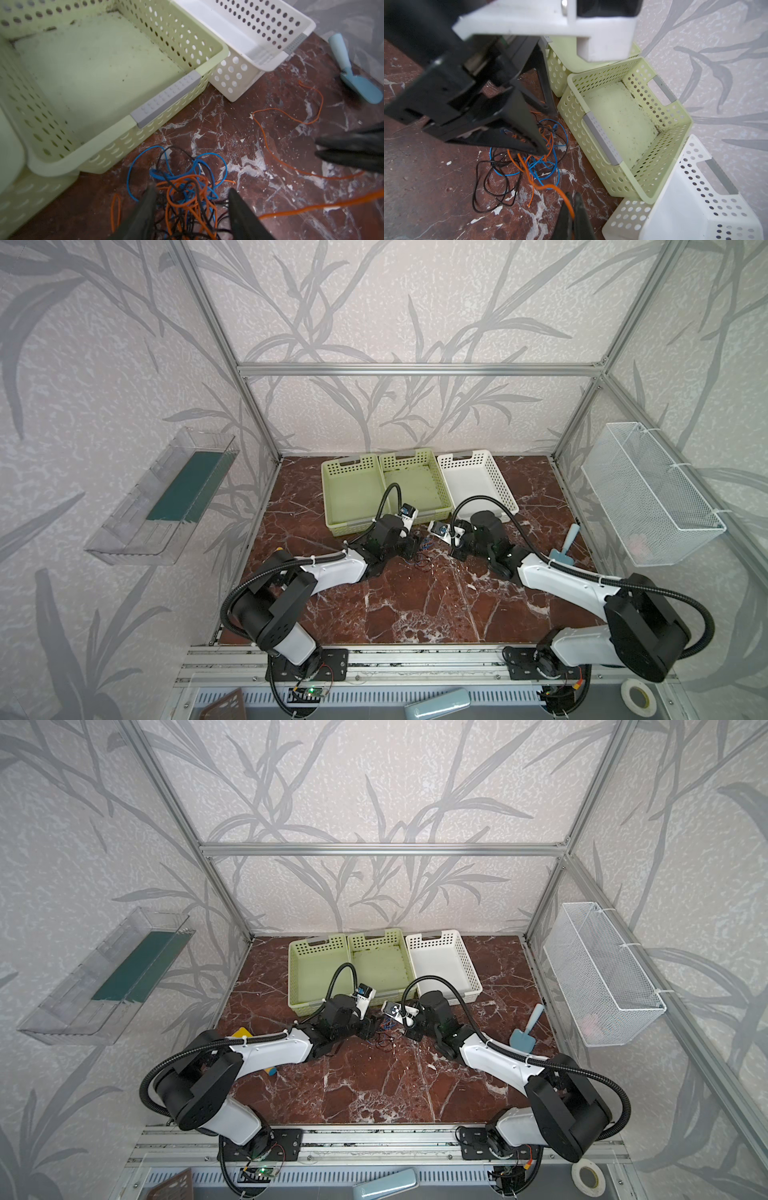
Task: Untangle and sort cables by color
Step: Untie the cable from multiple cables.
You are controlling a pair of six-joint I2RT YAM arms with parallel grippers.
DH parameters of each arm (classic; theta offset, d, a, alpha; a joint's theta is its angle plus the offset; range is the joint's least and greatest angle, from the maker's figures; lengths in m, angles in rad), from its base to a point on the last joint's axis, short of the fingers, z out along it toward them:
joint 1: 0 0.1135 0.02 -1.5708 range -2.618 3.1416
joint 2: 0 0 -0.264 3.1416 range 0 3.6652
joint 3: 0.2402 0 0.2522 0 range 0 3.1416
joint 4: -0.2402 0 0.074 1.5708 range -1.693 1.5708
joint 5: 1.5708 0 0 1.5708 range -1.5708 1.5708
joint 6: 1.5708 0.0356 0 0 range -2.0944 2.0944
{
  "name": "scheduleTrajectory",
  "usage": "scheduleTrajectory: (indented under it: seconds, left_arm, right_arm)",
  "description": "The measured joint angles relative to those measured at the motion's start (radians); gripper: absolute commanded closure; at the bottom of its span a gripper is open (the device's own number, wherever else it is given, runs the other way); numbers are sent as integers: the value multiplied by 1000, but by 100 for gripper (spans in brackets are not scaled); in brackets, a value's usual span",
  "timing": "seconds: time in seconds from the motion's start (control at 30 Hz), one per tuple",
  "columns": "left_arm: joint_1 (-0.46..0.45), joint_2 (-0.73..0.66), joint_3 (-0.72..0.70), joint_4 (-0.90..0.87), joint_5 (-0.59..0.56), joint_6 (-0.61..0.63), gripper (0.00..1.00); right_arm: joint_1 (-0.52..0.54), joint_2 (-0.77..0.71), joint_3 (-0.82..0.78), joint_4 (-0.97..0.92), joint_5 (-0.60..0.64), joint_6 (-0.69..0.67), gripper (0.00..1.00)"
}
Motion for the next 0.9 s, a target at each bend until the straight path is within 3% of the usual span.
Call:
scheduleTrajectory:
  seconds: [0.1,0.47,0.63,0.9]
  left_arm:
    - [2,11,6,-1,-27,-15,100]
    - [54,-79,-61,21,-156,-48,100]
    - [120,-164,-141,25,-215,-72,100]
    - [150,-234,-186,6,-310,-74,100]
  right_arm:
    - [6,-13,0,-1,11,2,100]
    - [-34,-163,-22,-48,138,91,100]
    - [-140,-255,-55,-80,139,161,100]
    - [-307,-385,-81,-135,114,229,100]
